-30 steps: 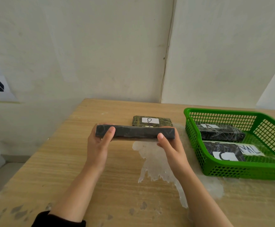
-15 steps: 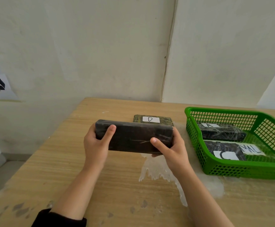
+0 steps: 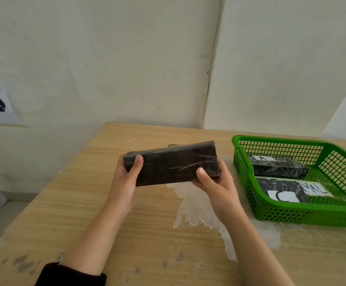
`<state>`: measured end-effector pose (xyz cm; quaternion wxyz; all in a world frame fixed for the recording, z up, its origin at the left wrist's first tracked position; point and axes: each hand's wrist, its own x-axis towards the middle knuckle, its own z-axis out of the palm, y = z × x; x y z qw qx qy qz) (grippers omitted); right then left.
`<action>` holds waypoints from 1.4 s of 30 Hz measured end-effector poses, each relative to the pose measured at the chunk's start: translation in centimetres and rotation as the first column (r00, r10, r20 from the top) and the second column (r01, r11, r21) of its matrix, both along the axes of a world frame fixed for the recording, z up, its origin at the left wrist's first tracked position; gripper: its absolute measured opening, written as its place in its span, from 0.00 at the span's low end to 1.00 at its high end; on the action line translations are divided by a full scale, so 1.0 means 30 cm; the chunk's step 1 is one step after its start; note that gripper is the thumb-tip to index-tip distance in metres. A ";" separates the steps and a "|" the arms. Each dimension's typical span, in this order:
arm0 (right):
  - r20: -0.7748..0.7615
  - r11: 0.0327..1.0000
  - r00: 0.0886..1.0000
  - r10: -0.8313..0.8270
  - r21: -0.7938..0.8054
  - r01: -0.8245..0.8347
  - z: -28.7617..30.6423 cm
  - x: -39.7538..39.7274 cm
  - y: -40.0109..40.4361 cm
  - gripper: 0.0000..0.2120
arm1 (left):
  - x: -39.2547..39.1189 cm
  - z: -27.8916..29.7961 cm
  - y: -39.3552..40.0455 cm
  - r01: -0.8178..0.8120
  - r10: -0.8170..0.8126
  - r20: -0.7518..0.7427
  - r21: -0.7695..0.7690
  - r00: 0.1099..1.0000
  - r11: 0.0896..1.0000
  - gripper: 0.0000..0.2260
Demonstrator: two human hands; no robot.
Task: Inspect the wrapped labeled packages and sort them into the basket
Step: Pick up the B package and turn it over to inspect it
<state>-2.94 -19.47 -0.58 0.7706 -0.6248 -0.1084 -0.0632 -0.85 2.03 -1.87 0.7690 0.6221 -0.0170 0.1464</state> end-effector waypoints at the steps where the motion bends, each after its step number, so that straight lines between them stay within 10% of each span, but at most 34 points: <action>1: 0.011 1.000 1.000 -0.025 -0.011 0.025 0.000 0.000 0.001 0.13 | -0.001 -0.001 -0.008 -0.013 0.013 -0.031 0.022 0.999 1.000 0.23; 7: 0.172 0.948 0.976 -0.130 -0.266 0.173 -0.003 0.004 0.010 0.16 | -0.056 0.008 -0.062 -0.331 0.194 0.320 0.459 0.927 0.824 0.23; 15: 0.164 0.963 0.951 0.261 -0.106 -0.246 -0.025 -0.024 0.039 0.25 | -0.089 0.015 -0.146 -0.394 0.041 0.528 0.578 0.848 0.715 0.22; 22: 0.236 0.972 0.969 0.078 0.197 -0.126 -0.005 -0.027 0.050 0.18 | -0.110 -0.011 -0.162 -0.238 -0.147 0.548 0.569 0.824 0.787 0.26; 42: 0.287 0.986 0.953 0.092 0.106 -0.127 -0.010 -0.051 0.082 0.14 | -0.111 -0.004 -0.169 -0.265 0.052 0.546 0.320 0.836 0.909 0.14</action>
